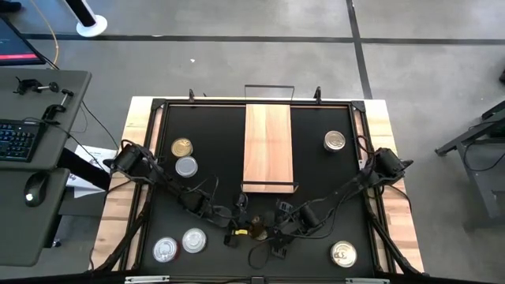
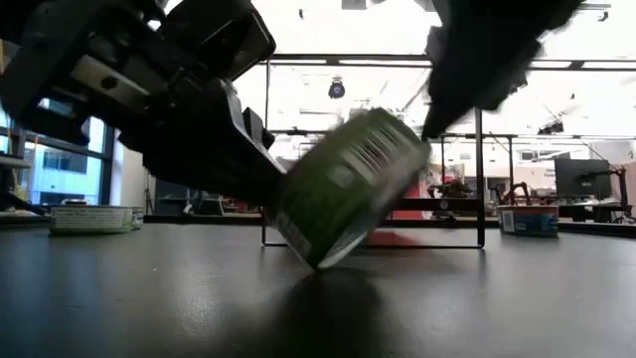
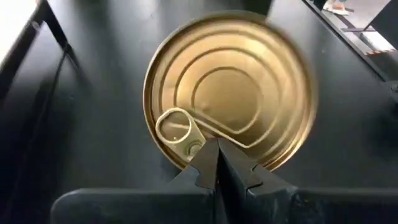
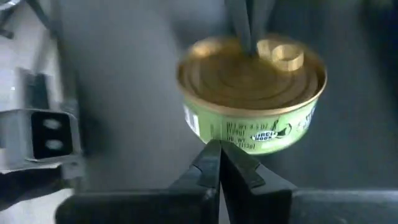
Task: Stack canned seafood by type on shelf
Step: Put the green tuna can on the shelf
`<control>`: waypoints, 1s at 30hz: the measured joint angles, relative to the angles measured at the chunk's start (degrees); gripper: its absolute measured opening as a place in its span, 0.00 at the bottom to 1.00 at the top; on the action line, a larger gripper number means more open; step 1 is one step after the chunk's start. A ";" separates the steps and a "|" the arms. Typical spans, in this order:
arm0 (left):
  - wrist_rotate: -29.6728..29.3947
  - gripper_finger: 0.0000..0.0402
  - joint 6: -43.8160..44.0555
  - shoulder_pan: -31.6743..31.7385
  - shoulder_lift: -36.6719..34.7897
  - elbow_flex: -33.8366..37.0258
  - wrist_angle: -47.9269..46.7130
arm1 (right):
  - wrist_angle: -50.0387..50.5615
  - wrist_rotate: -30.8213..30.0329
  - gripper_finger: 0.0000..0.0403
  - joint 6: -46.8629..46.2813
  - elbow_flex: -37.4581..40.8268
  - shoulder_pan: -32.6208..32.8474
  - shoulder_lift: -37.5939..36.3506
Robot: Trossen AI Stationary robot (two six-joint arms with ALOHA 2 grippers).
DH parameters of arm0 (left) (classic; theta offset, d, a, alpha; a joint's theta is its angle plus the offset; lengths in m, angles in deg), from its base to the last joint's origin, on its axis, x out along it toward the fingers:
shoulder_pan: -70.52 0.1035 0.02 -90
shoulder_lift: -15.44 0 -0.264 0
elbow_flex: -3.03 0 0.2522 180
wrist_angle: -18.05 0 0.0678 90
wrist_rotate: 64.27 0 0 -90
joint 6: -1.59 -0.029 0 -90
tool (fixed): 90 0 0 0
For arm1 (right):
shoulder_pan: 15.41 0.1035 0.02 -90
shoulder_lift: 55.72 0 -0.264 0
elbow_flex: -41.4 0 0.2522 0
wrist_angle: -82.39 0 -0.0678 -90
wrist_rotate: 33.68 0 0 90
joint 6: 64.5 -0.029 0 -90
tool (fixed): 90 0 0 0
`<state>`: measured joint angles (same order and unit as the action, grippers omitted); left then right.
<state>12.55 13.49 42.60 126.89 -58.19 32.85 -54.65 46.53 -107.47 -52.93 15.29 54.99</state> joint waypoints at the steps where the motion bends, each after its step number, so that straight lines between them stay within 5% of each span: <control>1: 0.15 0.00 -0.02 -0.16 0.10 -0.01 -0.31 | -0.19 -0.64 0.00 0.93 -0.72 -0.07 -0.04; 9: 0.57 0.00 2.11 -0.33 -1.04 0.21 -5.66 | 5.60 -0.60 0.00 8.45 -6.01 -0.72 0.20; 15: -1.08 0.00 6.09 -1.56 -7.35 0.17 -21.86 | 13.20 -0.21 0.00 13.20 -12.57 -1.39 0.20; 19: -4.45 0.00 8.83 -3.88 -11.28 1.11 -29.48 | 14.32 0.10 0.00 9.45 -13.98 -1.95 0.18; 30: -10.13 0.00 27.62 -13.18 -26.05 11.67 -31.24 | 9.48 -0.54 0.08 -8.91 -13.06 -3.41 0.18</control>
<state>2.42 41.12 29.41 100.84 -46.52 1.61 -45.16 45.99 -116.38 -65.98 11.88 55.17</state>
